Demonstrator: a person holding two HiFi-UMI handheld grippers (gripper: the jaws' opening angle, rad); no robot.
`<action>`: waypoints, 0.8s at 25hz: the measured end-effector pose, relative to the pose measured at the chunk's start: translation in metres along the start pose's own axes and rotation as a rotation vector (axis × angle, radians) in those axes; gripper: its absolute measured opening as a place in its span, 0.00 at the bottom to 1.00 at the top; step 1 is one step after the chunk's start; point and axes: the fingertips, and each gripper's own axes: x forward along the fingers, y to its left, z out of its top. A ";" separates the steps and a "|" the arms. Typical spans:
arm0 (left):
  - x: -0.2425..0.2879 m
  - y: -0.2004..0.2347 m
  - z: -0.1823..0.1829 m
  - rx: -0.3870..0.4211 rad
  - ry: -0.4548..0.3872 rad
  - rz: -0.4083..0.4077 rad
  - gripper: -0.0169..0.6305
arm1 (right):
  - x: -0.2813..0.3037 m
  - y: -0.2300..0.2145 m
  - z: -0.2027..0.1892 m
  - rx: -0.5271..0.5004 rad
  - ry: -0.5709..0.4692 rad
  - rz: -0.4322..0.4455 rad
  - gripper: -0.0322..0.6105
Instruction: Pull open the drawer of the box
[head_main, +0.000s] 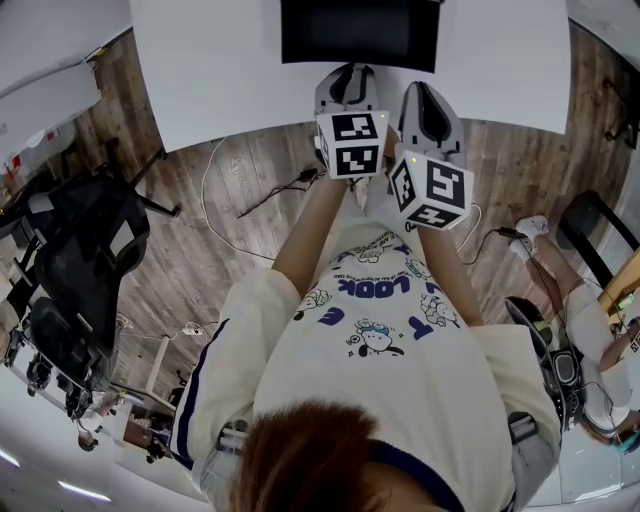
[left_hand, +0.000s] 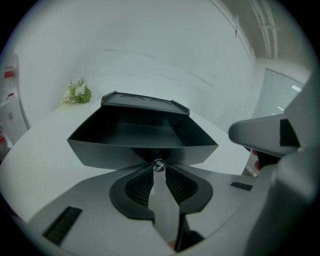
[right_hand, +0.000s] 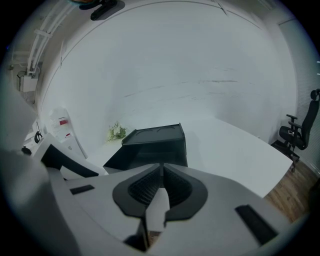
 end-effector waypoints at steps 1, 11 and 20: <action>0.000 -0.001 0.000 -0.005 -0.002 -0.004 0.15 | 0.000 0.000 0.001 0.001 -0.001 0.000 0.11; -0.031 0.006 0.014 -0.062 -0.051 -0.029 0.15 | -0.001 0.008 0.019 -0.006 -0.046 0.000 0.11; -0.074 0.003 0.069 -0.027 -0.202 -0.042 0.15 | -0.013 0.020 0.053 -0.040 -0.142 -0.004 0.11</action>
